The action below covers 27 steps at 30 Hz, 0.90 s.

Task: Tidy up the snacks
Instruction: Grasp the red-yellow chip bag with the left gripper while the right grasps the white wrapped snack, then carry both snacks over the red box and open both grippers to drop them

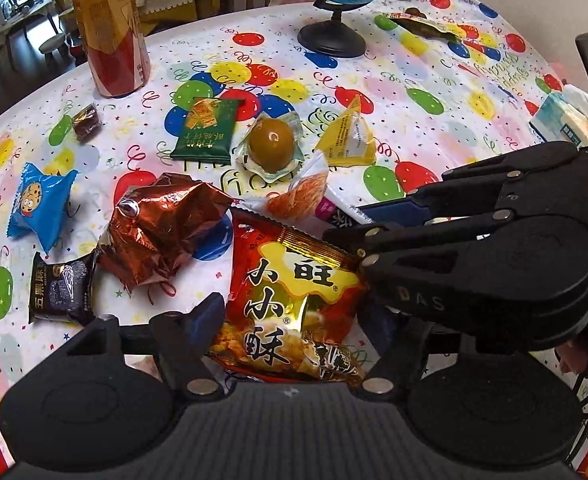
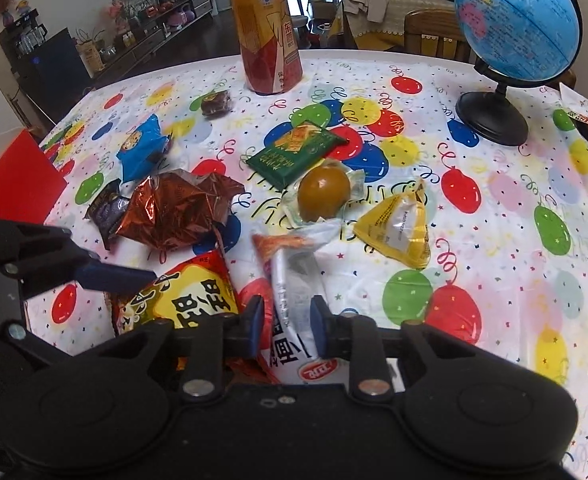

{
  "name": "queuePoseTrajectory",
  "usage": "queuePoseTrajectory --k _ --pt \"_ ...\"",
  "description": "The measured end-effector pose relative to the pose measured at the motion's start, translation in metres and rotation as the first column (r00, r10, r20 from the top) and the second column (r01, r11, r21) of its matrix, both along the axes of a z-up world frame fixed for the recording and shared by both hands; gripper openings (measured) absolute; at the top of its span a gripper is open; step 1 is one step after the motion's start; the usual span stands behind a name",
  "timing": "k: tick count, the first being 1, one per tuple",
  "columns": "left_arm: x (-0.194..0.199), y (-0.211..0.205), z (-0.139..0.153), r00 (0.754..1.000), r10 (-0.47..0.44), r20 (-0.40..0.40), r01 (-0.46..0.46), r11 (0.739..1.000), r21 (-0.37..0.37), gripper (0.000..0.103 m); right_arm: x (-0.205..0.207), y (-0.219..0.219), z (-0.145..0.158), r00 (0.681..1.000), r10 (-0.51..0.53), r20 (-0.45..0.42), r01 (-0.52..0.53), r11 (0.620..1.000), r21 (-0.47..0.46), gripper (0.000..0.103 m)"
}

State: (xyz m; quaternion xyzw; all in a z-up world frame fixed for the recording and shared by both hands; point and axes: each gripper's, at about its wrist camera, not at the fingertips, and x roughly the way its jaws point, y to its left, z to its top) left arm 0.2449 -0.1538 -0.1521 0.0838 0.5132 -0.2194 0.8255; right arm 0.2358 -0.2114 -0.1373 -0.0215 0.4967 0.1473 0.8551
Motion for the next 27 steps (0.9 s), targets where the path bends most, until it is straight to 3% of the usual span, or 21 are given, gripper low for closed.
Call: queuePoseTrajectory --k 12,27 --pt "-0.014 0.014 0.011 0.997 0.07 0.008 -0.07 0.997 -0.018 0.065 -0.021 0.003 0.019 0.997 -0.061 0.048 0.06 0.998 0.012 0.01" --pt "-0.053 0.061 0.065 0.981 0.19 0.05 -0.186 0.98 -0.077 0.065 -0.071 0.028 0.078 0.99 -0.086 0.116 0.081 0.995 0.052 0.009"
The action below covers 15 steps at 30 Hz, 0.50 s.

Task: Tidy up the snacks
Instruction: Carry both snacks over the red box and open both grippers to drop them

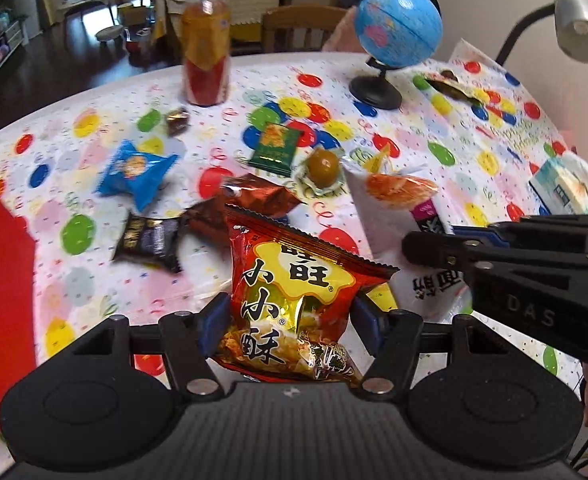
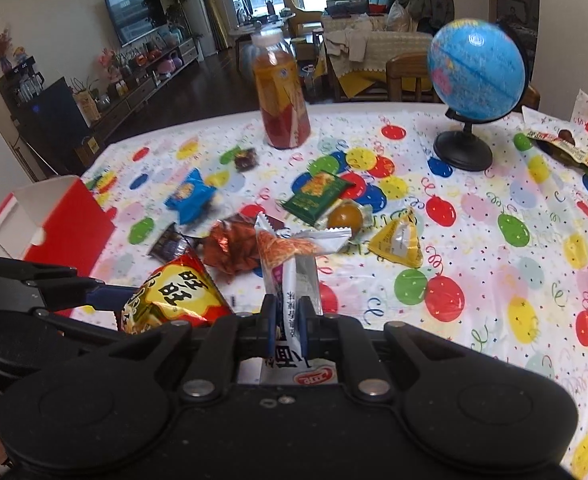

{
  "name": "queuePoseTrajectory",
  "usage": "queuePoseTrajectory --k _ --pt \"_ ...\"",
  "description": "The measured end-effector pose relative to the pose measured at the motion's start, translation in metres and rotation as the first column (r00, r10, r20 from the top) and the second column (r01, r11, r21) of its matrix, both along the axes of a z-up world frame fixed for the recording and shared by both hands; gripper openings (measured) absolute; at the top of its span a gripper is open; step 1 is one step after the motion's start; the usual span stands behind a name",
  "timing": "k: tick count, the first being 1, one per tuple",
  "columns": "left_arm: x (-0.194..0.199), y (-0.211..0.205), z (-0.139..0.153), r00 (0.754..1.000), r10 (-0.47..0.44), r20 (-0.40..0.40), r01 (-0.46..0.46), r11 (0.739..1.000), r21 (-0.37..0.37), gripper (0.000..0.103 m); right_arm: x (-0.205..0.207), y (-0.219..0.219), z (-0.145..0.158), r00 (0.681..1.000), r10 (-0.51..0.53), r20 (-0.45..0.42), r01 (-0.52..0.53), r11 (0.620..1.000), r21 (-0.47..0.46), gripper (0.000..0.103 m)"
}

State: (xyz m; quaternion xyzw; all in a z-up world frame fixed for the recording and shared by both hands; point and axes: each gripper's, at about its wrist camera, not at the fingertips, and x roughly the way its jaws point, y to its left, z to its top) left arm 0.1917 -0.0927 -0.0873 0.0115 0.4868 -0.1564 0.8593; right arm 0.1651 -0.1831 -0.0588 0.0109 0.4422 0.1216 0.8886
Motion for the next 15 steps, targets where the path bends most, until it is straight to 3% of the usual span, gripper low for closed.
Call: queuePoseTrajectory --k 15 --pt "-0.036 0.085 0.047 0.989 0.136 0.049 -0.136 0.991 -0.01 0.065 -0.03 0.074 0.045 0.997 0.059 0.041 -0.061 0.998 0.036 0.009"
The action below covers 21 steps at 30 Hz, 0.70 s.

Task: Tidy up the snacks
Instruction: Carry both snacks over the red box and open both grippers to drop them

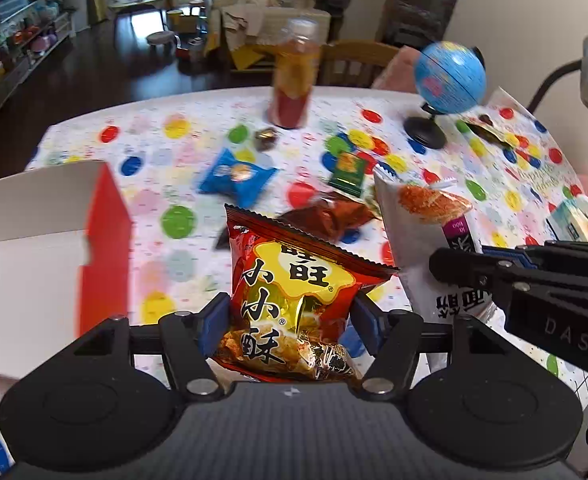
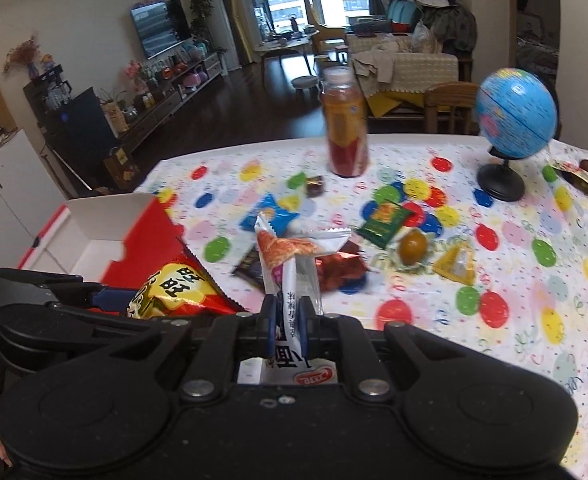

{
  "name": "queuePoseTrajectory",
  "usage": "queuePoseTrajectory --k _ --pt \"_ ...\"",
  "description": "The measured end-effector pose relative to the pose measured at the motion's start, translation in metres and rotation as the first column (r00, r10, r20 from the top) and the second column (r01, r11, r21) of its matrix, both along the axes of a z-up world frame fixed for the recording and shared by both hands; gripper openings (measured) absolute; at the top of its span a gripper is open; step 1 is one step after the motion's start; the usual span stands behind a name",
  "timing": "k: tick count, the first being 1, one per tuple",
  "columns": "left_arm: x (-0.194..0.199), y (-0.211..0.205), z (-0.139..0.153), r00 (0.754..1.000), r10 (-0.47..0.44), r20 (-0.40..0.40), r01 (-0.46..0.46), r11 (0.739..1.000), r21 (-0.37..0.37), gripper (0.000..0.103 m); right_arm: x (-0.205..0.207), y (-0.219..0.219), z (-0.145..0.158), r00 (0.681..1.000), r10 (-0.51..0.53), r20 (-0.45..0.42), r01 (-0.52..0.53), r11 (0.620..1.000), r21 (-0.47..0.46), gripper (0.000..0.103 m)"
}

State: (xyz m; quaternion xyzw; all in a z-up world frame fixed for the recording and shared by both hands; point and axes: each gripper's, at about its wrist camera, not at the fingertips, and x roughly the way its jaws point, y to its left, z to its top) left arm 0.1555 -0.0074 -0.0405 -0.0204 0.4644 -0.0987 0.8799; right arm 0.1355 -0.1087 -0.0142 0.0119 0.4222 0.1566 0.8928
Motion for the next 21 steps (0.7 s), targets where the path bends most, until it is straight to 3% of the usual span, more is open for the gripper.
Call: queuePoseTrajectory --k 21 --pt "-0.022 0.157 0.024 0.976 0.209 0.061 -0.21 0.978 0.016 0.065 0.011 0.157 0.01 0.981 0.195 0.022 -0.195 0.981 0.014 0.009"
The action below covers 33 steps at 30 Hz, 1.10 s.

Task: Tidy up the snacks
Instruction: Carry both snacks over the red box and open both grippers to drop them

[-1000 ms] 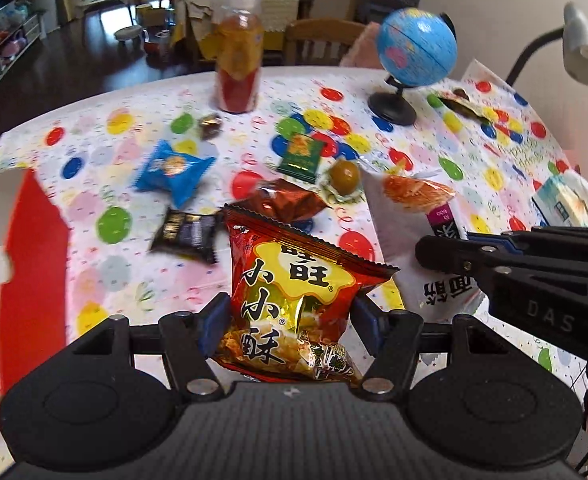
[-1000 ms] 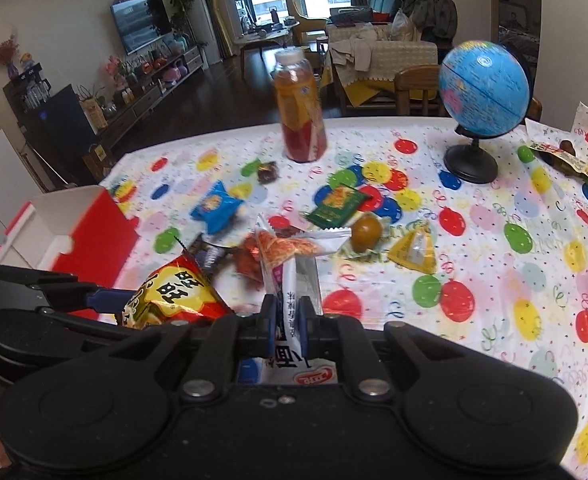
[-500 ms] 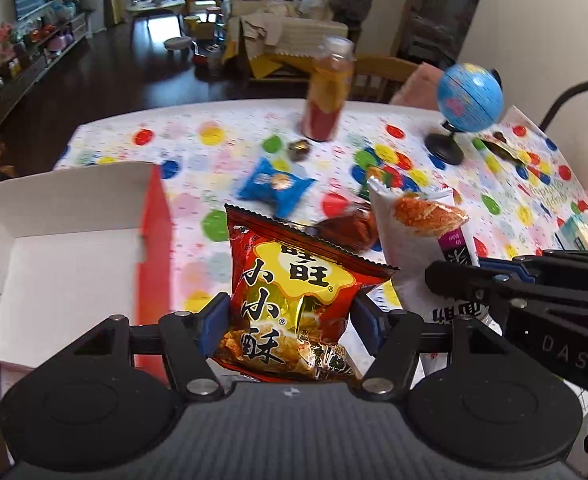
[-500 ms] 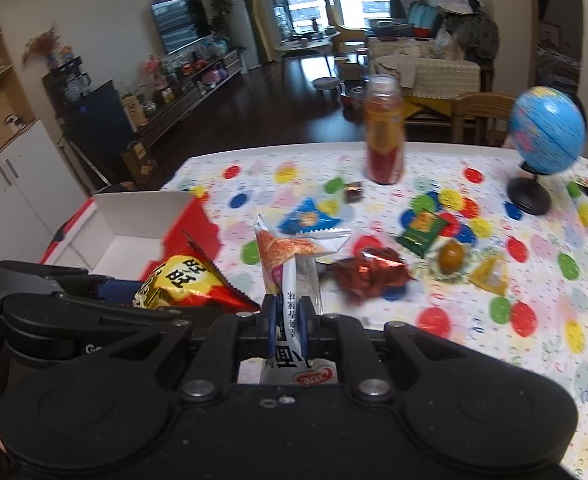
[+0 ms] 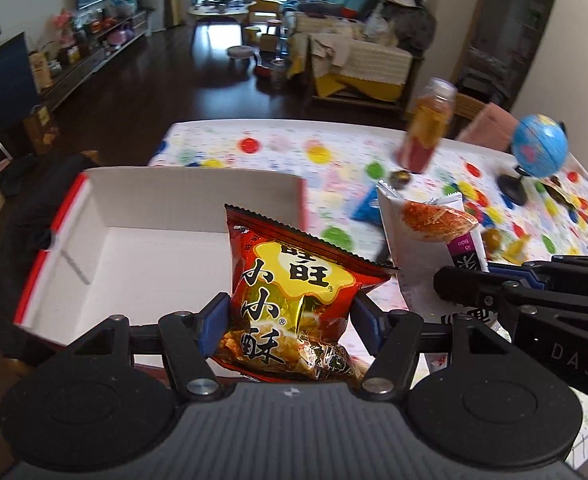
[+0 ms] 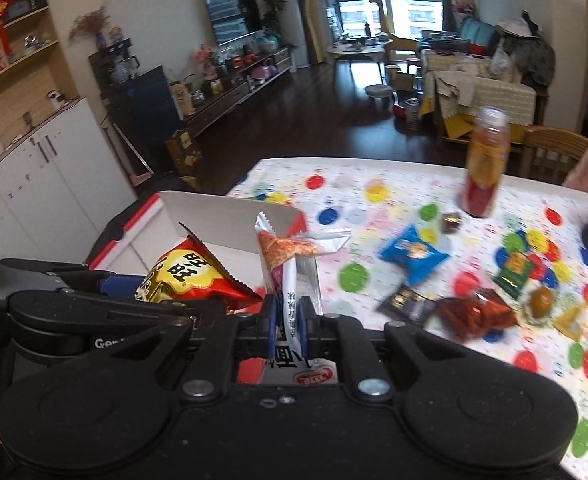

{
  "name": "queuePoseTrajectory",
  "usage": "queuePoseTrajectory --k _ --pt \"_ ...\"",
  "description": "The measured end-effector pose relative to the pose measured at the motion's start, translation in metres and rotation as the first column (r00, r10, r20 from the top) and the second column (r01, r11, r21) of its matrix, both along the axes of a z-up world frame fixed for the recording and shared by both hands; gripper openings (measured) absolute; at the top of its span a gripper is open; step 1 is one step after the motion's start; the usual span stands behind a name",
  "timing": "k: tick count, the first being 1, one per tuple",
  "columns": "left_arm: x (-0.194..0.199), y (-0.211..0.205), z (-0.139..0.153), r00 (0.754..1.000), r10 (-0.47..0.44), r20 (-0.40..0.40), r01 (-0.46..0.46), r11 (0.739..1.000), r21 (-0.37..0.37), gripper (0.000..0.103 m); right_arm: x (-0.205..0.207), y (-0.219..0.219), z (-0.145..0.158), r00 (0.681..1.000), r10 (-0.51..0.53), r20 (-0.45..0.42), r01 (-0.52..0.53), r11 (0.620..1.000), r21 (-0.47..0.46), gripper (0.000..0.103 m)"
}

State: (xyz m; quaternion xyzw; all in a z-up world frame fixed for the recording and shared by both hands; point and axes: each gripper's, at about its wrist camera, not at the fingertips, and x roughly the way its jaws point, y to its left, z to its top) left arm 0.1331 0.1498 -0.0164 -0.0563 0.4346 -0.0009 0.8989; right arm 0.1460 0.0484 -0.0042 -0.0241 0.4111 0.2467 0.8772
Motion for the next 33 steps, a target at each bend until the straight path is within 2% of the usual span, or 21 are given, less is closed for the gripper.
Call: queuePoseTrajectory --k 10,21,27,33 --pt "0.008 0.068 -0.007 0.994 0.106 -0.005 -0.106 0.994 0.032 0.065 0.02 0.065 -0.013 0.998 0.062 -0.021 -0.062 0.998 0.014 0.01" --pt "0.029 0.126 -0.035 0.98 0.193 -0.049 -0.189 0.98 0.064 0.065 0.045 0.117 -0.047 0.994 0.081 -0.072 -0.083 0.996 -0.023 0.01" --pt "0.041 0.141 -0.052 0.976 0.2 -0.084 -0.195 0.978 0.072 0.065 0.056 0.134 -0.071 0.99 0.09 -0.104 -0.097 0.994 -0.06 0.01" --pt "0.047 0.137 -0.067 0.976 0.178 -0.125 -0.169 0.982 0.081 0.065 0.062 0.139 -0.088 0.986 0.082 -0.143 -0.094 0.992 -0.079 0.01"
